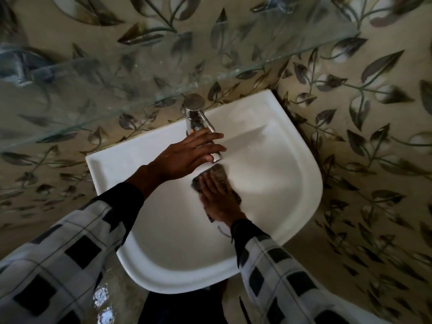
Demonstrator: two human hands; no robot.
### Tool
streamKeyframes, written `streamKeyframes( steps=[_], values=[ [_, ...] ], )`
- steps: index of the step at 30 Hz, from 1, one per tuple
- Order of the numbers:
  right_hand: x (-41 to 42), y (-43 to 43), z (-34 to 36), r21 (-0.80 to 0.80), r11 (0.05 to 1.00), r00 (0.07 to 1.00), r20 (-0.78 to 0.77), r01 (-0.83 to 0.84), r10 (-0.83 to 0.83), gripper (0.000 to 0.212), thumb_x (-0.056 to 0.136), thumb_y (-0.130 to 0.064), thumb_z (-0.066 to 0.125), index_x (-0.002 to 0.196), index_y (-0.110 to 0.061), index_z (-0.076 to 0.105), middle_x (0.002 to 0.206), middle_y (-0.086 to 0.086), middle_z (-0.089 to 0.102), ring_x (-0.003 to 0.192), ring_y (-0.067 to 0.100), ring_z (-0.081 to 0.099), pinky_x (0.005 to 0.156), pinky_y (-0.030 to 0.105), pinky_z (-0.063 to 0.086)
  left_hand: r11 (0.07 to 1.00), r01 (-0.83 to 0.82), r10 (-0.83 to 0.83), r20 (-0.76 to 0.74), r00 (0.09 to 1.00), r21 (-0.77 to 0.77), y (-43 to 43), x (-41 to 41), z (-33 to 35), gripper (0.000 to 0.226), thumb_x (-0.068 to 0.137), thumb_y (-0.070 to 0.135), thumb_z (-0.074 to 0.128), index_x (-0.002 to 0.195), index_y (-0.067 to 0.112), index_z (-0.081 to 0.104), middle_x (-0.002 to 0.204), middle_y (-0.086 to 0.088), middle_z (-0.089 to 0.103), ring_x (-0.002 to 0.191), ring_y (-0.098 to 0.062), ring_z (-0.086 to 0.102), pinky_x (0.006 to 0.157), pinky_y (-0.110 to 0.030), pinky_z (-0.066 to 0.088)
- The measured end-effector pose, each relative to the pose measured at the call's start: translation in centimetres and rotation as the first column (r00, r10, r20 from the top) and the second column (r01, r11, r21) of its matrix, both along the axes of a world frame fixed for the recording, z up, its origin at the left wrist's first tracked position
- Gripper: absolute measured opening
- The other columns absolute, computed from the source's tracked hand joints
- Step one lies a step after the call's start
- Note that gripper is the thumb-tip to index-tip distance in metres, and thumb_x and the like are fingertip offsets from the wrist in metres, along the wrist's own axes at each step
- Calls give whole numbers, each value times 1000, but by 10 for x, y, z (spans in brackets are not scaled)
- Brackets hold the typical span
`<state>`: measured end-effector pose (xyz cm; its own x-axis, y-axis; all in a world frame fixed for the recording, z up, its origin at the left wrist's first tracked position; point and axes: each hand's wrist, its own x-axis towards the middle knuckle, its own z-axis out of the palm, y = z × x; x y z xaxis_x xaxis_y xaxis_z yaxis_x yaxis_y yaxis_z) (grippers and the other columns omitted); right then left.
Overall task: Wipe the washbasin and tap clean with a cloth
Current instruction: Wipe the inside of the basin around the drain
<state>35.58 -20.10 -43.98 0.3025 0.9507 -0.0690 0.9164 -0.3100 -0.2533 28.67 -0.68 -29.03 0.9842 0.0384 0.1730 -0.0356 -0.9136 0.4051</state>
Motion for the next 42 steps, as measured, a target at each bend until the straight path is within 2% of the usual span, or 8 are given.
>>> streamKeyframes(
  steps=[5,9,12,20,27,31,37,42],
  values=[
    [-3,-46,1,-32,967,967,-45,-252,250,52,108,-47,19,151,-30,43,158,-8,40,146,13,36,115,43,35,1000,5,-5,-46,999,5,-4,-1,1,45,109,41,31,153,32,36,168,7,11,156,-17,5,125,-42,19],
    [31,-17,11,-136,976,986,-35,-167,164,54,101,-44,29,143,-26,55,149,-4,52,135,17,53,99,51,50,976,-5,10,-22,1000,219,4,-27,-7,55,108,41,32,159,28,16,168,-3,5,156,-21,0,127,-38,6],
    [21,-4,15,-157,986,998,8,-53,55,61,97,-46,28,151,-22,43,157,-2,41,144,19,40,107,61,39,954,-53,79,-77,994,294,9,-58,-16,64,107,37,35,161,24,4,169,-4,2,156,-23,1,125,-45,15],
    [25,-36,15,-118,974,979,40,-193,199,56,107,-45,19,147,-19,49,152,3,49,137,17,49,103,41,35,973,6,44,-213,976,232,47,-82,-30,56,108,39,26,160,22,18,168,2,13,156,-17,7,125,-44,18],
    [28,3,8,-130,937,946,15,323,-324,66,95,-39,23,152,-11,39,161,12,32,150,29,27,114,63,27,970,68,-38,-130,991,233,59,-78,-29,53,108,32,38,158,18,27,166,-2,23,154,-22,17,122,-48,29],
    [-9,39,6,-147,971,975,-87,191,-205,61,98,-30,16,151,-12,39,166,14,18,154,33,9,117,59,17,965,74,-54,-83,995,252,60,-79,-30,52,107,30,41,156,14,32,165,-3,26,154,-22,20,123,-43,27],
    [-27,-20,-7,43,955,951,-86,-293,296,52,109,-42,22,154,-20,37,160,2,37,147,20,35,113,49,37,966,68,-48,-86,995,249,60,-77,-33,52,107,30,41,156,15,33,165,-1,26,154,-21,20,122,-42,29],
    [22,-39,8,-1,1000,997,68,-28,28,54,100,-43,37,150,-26,45,158,-3,40,143,15,42,108,49,41,962,41,-28,-53,998,270,58,-79,-35,50,107,26,43,155,16,35,164,-1,29,153,-22,23,120,-43,33]
  ],
)
